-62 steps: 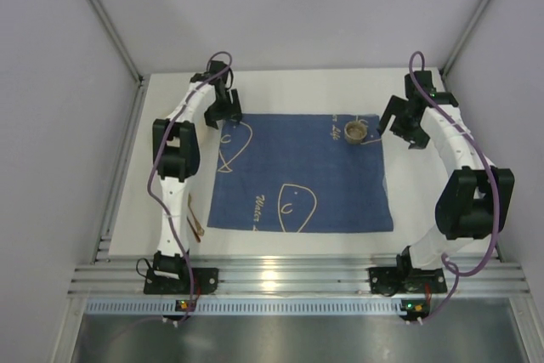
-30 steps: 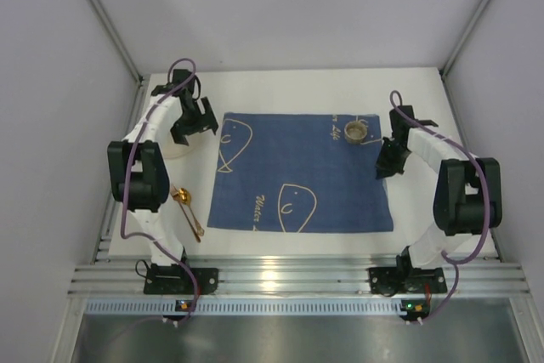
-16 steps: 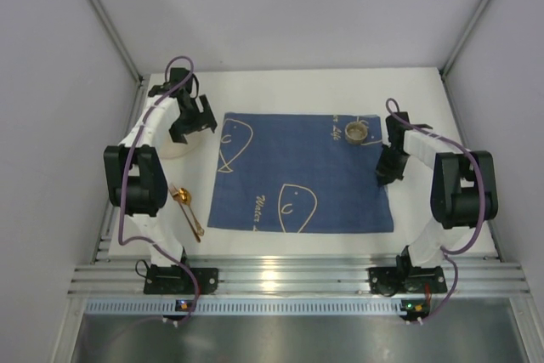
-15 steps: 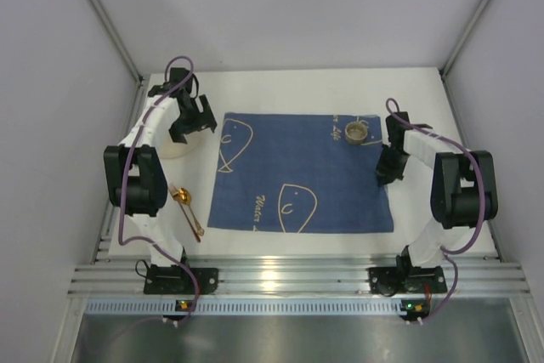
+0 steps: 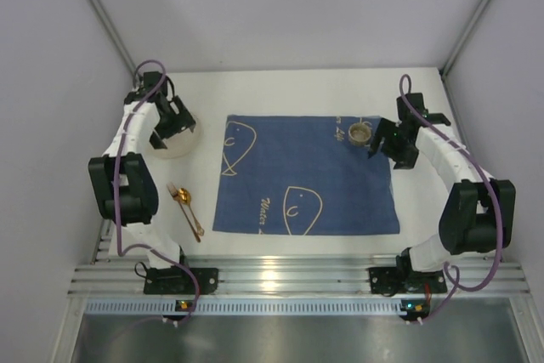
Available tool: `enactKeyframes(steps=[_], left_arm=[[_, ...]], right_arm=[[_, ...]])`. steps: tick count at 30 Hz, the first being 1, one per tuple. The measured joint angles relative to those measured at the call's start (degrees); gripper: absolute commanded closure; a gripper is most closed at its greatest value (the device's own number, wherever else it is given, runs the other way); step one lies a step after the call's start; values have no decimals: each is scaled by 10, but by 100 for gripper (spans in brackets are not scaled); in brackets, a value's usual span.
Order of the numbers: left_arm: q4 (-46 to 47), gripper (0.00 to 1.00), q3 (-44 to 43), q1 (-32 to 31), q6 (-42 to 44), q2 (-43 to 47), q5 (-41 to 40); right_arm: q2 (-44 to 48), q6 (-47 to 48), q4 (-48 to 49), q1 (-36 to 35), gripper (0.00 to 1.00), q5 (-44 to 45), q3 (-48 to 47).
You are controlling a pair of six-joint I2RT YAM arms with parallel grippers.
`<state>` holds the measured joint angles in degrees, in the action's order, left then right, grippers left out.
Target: Set the dinner table for one person
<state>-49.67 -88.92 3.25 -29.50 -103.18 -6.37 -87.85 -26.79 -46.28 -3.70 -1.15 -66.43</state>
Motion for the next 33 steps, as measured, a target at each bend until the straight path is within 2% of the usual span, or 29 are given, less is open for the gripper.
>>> enactKeyframes(steps=[5,9,17,24,29,33], left_arm=[[4,2,35,52,-24,13,1],[13,5,63,70,-46,13,10],[92,6,163,99,-92,13,46],[180,7,198,102,-136,13,56],[226,11,201,107,-148,7,56],[241,21,201,111,-148,-24,66]], right_arm=[[28,8,-15,0,20,10,8],[31,13,-24,0,21,12,27],[31,19,-34,0,22,11,35],[32,23,-34,0,23,9,35],[31,23,-34,0,23,4,35],[31,22,-34,0,23,4,35]])
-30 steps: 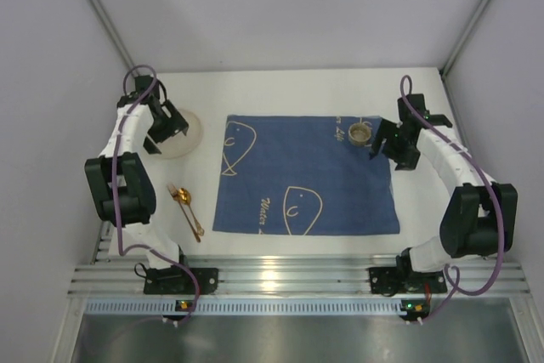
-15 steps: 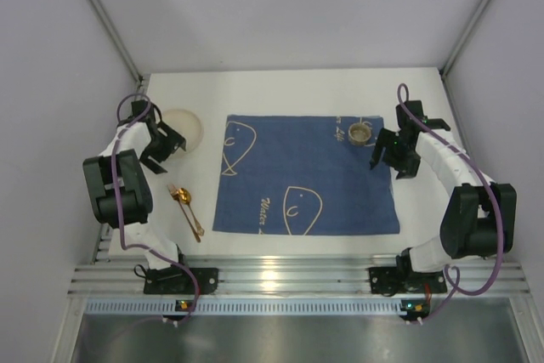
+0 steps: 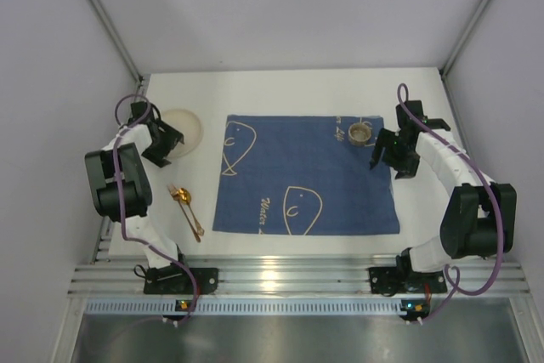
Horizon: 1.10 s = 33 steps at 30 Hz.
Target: Set the dinner table for one person
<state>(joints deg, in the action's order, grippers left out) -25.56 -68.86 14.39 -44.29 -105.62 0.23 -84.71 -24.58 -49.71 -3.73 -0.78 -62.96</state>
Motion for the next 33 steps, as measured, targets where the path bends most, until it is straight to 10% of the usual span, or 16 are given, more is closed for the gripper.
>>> enactKeyframes(steps=[3,9,24,33], left_arm=[[14,35,-5,2,-2,-8,10],[30,100,-14,3,-16,-27,30],[14,100,-89,-6,40,-43,79],[-20,100,-187,-160,112,-17,71]], right_arm=[[0,0,0,0,24,0,0],[-1,-1,0,0,24,0,0],[-2,-12,0,0,24,0,-2],[1,-15,1,0,21,14,-9]])
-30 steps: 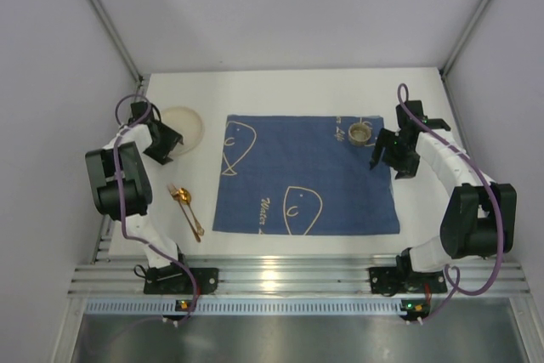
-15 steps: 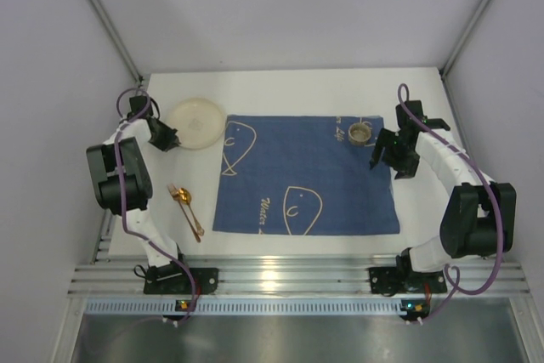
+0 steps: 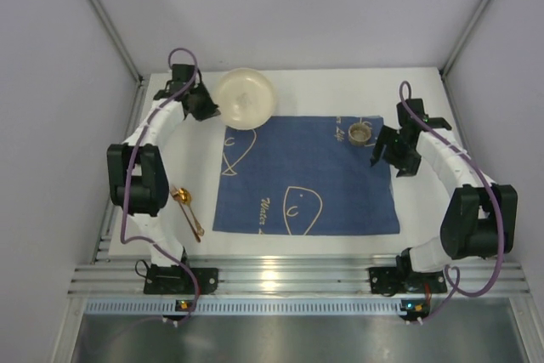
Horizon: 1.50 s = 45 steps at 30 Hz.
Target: Set the dinner table for one person
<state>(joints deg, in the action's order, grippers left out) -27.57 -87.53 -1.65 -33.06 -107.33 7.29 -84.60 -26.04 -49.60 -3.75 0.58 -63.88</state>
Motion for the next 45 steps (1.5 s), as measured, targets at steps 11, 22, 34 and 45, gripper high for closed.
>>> enactKeyframes(steps=[11,22,34,45], left_arm=[[-18,100,6,-184,34,-3,83],[-66,100,40,-258,69,-20,111],[-106,63,41,-275,78,-83,73],[-157,10,-51,-258,86,-90,31]], right_arm=[[43,0,1,0,21,6,23],[63,1,4,0,21,9,59],[70,8,7,0,21,9,73],[75,19,7,2,21,8,81]])
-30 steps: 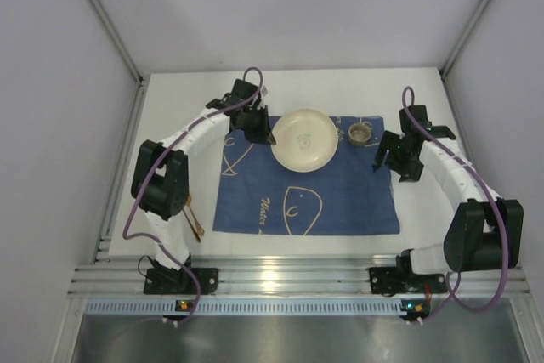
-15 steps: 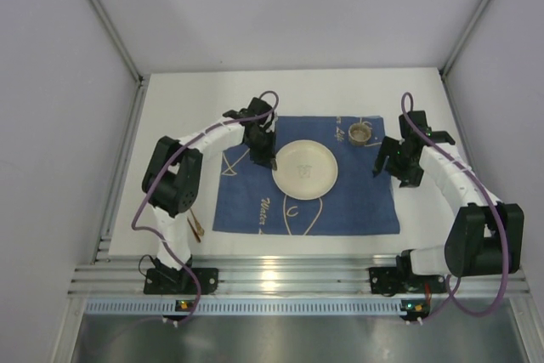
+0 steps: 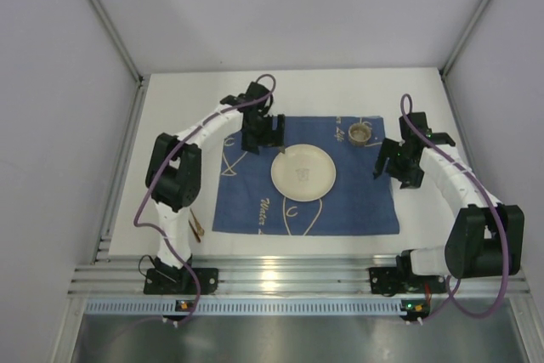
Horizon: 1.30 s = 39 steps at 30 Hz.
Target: Set the dinner table for one person
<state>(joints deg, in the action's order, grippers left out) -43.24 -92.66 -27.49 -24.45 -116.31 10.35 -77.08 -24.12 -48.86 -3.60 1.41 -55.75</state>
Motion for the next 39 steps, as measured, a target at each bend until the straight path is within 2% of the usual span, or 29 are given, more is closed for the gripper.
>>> enactKeyframes(steps=[6,10,14,19,39], left_arm=[[-4,12,-89,80,2,-20,-4],[-2,14,-139,134,2,-73,-9],[-3,16,-159,162,-1,-132,-8],[-1,16,-181,177,-5,-151,3],[0,17,-168,216,5,-154,3]], right_arm=[[-2,1,0,0,21,-2,0],[-5,1,0,0,21,-5,0],[-10,1,0,0,21,-7,0],[-19,1,1,0,21,-7,0],[-75,-5,14,0,22,-12,-33]])
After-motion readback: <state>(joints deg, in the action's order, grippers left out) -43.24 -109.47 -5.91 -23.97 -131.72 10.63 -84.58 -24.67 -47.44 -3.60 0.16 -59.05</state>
